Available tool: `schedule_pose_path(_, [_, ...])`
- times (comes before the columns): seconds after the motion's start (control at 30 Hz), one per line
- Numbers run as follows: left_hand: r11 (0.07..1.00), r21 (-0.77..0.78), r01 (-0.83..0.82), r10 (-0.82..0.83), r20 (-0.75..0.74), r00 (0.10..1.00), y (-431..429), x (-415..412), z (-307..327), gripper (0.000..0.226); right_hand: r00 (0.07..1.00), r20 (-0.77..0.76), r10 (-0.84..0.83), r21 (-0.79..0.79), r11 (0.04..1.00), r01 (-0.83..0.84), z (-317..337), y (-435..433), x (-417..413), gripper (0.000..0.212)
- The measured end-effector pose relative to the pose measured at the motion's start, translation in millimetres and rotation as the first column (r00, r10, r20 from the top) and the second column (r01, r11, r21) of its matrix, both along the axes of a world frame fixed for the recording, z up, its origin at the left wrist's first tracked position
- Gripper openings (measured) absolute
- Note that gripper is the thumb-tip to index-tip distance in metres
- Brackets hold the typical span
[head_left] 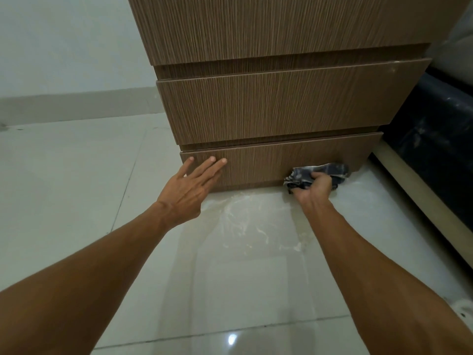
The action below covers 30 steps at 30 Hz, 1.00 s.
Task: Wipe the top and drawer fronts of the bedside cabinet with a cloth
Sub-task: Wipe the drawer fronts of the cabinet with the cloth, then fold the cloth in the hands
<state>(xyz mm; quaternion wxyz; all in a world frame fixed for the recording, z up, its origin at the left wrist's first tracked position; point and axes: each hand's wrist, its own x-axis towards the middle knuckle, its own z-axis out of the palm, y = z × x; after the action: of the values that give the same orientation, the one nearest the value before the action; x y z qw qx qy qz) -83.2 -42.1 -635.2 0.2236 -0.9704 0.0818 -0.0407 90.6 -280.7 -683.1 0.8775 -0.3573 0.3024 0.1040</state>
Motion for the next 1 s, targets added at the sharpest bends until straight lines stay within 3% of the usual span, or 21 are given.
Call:
schedule_pose_path(0.13, [1.000, 0.009, 0.017, -0.017, -0.001, 1.000, 2.0, 0.3, -1.9, 0.080, 0.998, -0.009, 0.060, 0.045, 0.997, -0.060, -11.0, 27.3, -18.3, 0.033])
schedule_pose_path(0.33, [1.000, 0.025, 0.013, -0.013, -0.009, 1.000, 3.1, -1.4, 1.5, 0.079, 0.986, -0.015, 0.167, -0.012, 0.986, -0.167, -19.5, 76.1, -49.0, 0.051])
schedule_pose_path(0.57, [0.998, 0.059, -0.028, 0.029, -0.025, 0.999, 15.7, -11.6, 4.5, 0.079, 0.966, 0.001, 0.257, 0.094, 0.962, -0.256, -12.2, 132.5, -94.7, 0.050])
schedule_pose_path(0.7, [0.992, 0.057, -0.109, 0.115, -0.100, 0.988, 28.5, -29.5, 2.3, 0.081, 0.888, -0.014, 0.460, 0.086, 0.885, -0.457, -4.9, 148.8, -126.1, 0.043])
schedule_pose_path(0.8, [0.979, -0.029, -0.204, 0.196, -0.176, 0.965, 34.0, -45.8, 3.2, 0.081, 0.750, -0.088, 0.656, 0.009, 0.753, -0.658, 10.2, 144.8, -141.4, 0.028])
schedule_pose_path(0.87, [0.924, -0.153, -0.350, 0.303, -0.265, 0.916, 30.8, -56.8, 8.0, 0.080, 0.665, -0.137, 0.734, -0.052, 0.666, -0.745, 23.7, 138.3, -149.0, 0.024])
schedule_pose_path(1.0, [0.683, -0.417, -0.599, 0.450, -0.406, 0.795, 15.8, -82.8, 37.8, 0.069, 0.574, -0.185, 0.798, -0.092, 0.567, -0.819, 57.4, 124.9, -165.5, 0.045])
